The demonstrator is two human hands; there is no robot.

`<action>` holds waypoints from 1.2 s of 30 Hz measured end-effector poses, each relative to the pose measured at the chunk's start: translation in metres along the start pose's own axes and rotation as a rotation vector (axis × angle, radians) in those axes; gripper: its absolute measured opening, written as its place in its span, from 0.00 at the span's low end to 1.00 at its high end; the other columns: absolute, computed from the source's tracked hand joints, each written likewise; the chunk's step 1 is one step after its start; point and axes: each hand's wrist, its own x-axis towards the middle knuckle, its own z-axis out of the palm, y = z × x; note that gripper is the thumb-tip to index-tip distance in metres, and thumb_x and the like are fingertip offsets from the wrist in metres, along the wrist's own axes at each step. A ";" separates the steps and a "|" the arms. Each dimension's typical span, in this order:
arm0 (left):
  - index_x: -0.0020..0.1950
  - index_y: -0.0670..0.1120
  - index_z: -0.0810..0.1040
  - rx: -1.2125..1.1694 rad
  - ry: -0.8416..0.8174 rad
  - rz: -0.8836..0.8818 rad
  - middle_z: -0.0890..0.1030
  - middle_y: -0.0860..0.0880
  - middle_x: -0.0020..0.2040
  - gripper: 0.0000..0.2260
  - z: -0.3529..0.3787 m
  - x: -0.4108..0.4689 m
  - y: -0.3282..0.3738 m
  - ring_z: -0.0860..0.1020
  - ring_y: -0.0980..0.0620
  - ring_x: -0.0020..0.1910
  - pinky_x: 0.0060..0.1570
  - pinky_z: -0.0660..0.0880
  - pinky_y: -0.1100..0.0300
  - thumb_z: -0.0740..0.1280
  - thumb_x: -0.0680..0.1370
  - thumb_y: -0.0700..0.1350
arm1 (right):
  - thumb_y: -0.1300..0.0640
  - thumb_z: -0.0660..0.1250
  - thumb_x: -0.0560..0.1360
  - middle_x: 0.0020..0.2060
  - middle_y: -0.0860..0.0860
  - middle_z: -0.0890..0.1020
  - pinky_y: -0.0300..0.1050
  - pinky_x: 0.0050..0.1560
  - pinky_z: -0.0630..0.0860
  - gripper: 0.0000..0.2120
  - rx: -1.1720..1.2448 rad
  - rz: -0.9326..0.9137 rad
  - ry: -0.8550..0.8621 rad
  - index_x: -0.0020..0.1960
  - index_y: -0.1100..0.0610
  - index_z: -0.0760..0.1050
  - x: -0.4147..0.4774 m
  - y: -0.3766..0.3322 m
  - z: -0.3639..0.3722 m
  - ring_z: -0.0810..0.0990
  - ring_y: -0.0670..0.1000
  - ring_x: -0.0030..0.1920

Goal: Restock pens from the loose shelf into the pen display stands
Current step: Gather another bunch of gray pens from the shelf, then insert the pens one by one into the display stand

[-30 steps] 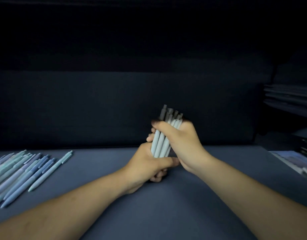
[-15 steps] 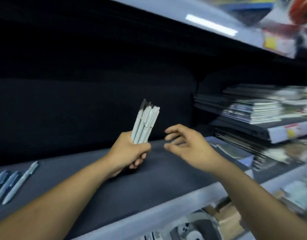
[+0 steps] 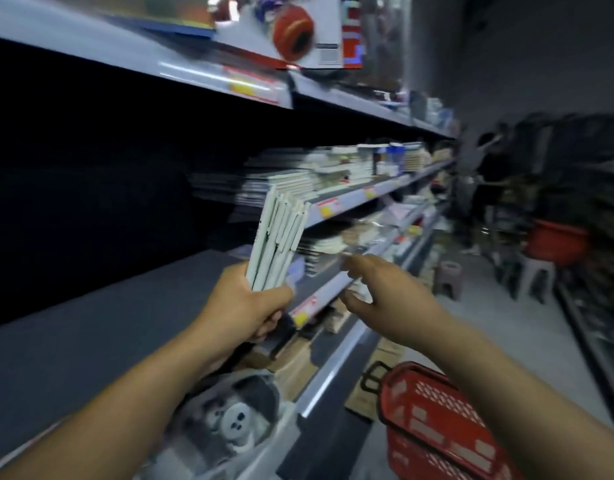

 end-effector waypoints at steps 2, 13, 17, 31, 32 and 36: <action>0.37 0.42 0.72 -0.051 -0.065 0.000 0.70 0.42 0.26 0.09 0.051 0.010 -0.004 0.62 0.51 0.21 0.24 0.61 0.64 0.73 0.68 0.38 | 0.45 0.64 0.80 0.64 0.48 0.75 0.57 0.52 0.79 0.22 -0.064 0.064 0.021 0.72 0.48 0.65 -0.026 0.042 -0.017 0.78 0.53 0.58; 0.39 0.41 0.71 -0.243 -0.404 -0.077 0.69 0.41 0.29 0.10 0.403 0.065 -0.024 0.62 0.51 0.22 0.25 0.62 0.61 0.69 0.76 0.32 | 0.43 0.61 0.82 0.68 0.49 0.72 0.54 0.55 0.78 0.23 -0.316 0.448 -0.066 0.74 0.49 0.62 -0.186 0.323 -0.120 0.77 0.55 0.61; 0.39 0.41 0.71 -0.266 -0.469 -0.118 0.69 0.42 0.28 0.11 0.529 0.088 -0.020 0.62 0.51 0.22 0.27 0.61 0.60 0.72 0.75 0.34 | 0.43 0.61 0.82 0.67 0.49 0.72 0.52 0.55 0.77 0.24 -0.363 0.503 -0.128 0.74 0.49 0.62 -0.221 0.435 -0.152 0.76 0.54 0.63; 0.45 0.43 0.75 -0.332 -0.548 -0.240 0.72 0.47 0.29 0.09 0.817 0.262 -0.074 0.64 0.53 0.23 0.25 0.61 0.63 0.74 0.76 0.42 | 0.43 0.61 0.81 0.67 0.49 0.72 0.55 0.54 0.78 0.23 -0.268 0.567 -0.086 0.73 0.49 0.62 -0.153 0.766 -0.149 0.77 0.55 0.62; 0.45 0.43 0.75 -0.320 -0.560 -0.229 0.72 0.47 0.29 0.09 0.833 0.285 -0.079 0.64 0.53 0.23 0.25 0.61 0.63 0.75 0.76 0.42 | 0.44 0.61 0.81 0.67 0.49 0.72 0.55 0.54 0.78 0.23 -0.266 0.569 -0.072 0.73 0.49 0.63 -0.139 0.791 -0.148 0.77 0.54 0.61; 0.44 0.42 0.75 -0.297 -0.558 -0.242 0.71 0.49 0.27 0.11 0.900 0.380 -0.090 0.64 0.53 0.22 0.23 0.62 0.63 0.76 0.76 0.44 | 0.44 0.62 0.81 0.68 0.47 0.72 0.51 0.55 0.77 0.23 -0.233 0.598 -0.041 0.73 0.49 0.63 -0.077 0.889 -0.150 0.76 0.53 0.62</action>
